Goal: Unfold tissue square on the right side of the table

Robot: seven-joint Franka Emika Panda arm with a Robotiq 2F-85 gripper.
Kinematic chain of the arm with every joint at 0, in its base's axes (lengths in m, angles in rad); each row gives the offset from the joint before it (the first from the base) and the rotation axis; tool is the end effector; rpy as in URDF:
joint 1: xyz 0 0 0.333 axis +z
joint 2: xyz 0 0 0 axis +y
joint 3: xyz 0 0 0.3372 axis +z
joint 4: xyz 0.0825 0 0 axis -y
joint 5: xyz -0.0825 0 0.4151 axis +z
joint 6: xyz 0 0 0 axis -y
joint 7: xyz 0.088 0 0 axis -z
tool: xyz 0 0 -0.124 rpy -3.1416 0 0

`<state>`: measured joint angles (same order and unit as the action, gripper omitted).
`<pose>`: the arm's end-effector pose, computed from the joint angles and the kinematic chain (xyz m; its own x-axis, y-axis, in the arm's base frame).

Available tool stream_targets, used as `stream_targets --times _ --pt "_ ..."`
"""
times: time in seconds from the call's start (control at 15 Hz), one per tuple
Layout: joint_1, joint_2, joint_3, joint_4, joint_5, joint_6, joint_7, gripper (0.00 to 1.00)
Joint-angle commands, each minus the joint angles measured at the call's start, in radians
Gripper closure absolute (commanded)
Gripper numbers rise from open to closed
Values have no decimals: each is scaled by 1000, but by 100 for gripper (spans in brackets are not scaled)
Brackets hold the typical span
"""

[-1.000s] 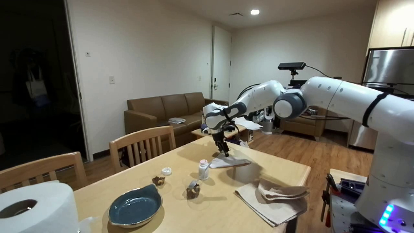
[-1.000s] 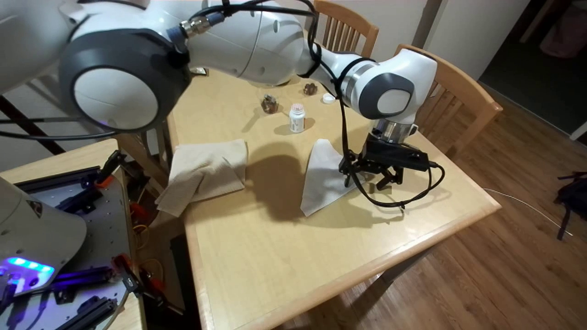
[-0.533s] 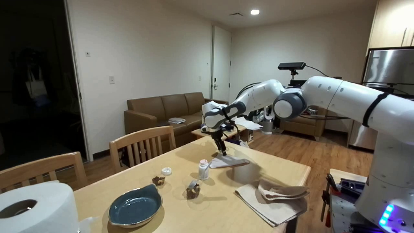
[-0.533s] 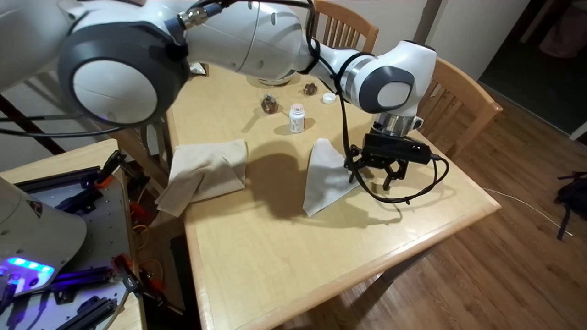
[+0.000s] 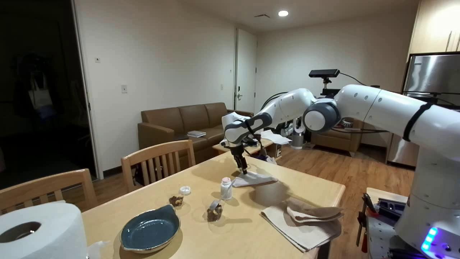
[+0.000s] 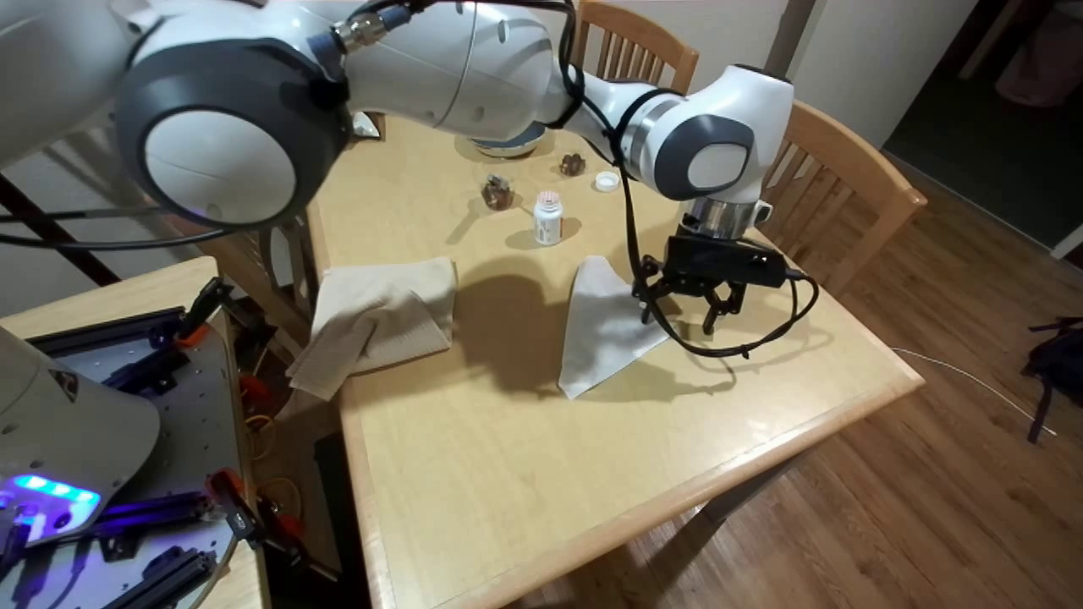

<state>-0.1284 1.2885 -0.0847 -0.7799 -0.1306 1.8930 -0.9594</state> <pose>0.8024 -0.1550 0.0878 0.6316 0.7297 -0.2620 0.7495 -0.6611 -0.0346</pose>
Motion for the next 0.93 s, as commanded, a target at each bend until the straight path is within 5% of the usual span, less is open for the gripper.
stream_targets --times 0.0,0.13,0.47,0.53,0.67,0.87 --pt "8 -26 23 -41 5 24 -36 25" --pt "7 -30 24 -45 9 18 -31 31" --pt "-8 -36 25 -46 21 10 -13 65" --pt "-9 -36 21 -47 21 17 -2 22" --pt "-16 -37 24 -47 27 6 -3 25" --pt "-29 -38 30 -52 40 -16 -1 8"
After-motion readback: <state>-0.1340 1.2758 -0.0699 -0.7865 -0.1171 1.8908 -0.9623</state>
